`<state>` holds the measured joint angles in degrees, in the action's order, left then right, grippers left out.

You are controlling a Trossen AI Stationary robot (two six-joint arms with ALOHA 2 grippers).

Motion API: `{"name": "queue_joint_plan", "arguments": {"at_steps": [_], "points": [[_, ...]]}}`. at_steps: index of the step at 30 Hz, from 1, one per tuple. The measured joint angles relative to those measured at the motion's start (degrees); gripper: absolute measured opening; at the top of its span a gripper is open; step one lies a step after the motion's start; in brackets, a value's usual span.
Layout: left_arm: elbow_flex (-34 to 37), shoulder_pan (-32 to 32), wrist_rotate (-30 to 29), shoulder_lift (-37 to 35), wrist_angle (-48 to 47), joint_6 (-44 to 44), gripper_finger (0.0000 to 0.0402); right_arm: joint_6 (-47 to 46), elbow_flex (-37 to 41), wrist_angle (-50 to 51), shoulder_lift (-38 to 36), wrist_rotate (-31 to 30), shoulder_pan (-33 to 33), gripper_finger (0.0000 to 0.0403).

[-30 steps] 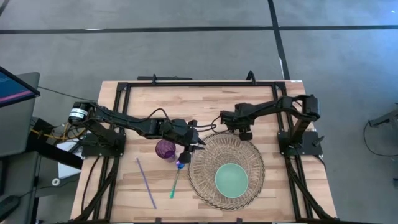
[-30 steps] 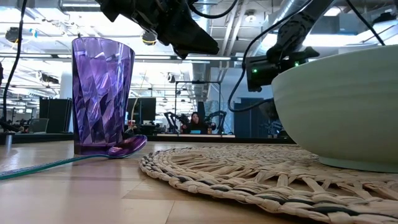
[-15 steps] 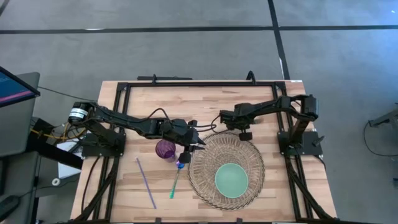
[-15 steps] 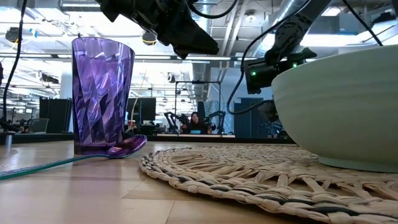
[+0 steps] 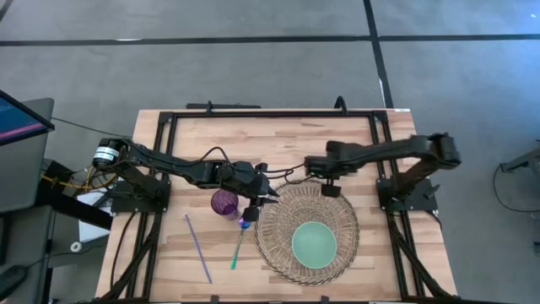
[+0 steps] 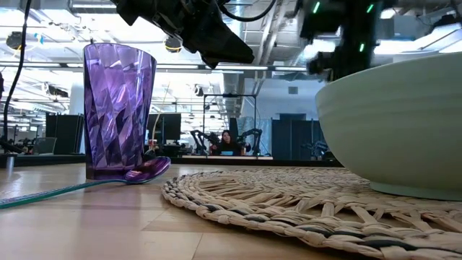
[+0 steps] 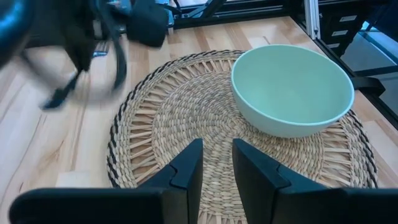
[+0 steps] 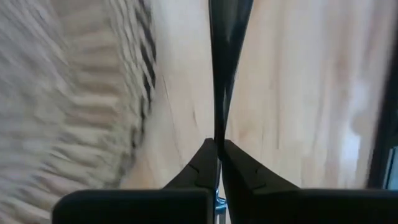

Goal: Pick & Place Utensil
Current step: Put the black fork into the green bowl on the brown mat

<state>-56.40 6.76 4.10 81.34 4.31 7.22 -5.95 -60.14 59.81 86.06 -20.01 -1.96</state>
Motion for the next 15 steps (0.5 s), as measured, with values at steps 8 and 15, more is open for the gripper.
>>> {"name": "queue_joint_plan", "arguments": {"at_steps": [8, 15], "points": [[0.00, -0.01, 0.00, 0.00, 0.01, 0.00, 0.0088, -21.19, 0.00, -5.79, -14.32, -4.94, 12.54, 0.0003], [0.00, 0.00, 0.00, 0.00, 0.01, -0.11, 0.0088, -33.71, -0.02, -14.46, -14.34, -11.89, 27.98, 0.0002]]}}
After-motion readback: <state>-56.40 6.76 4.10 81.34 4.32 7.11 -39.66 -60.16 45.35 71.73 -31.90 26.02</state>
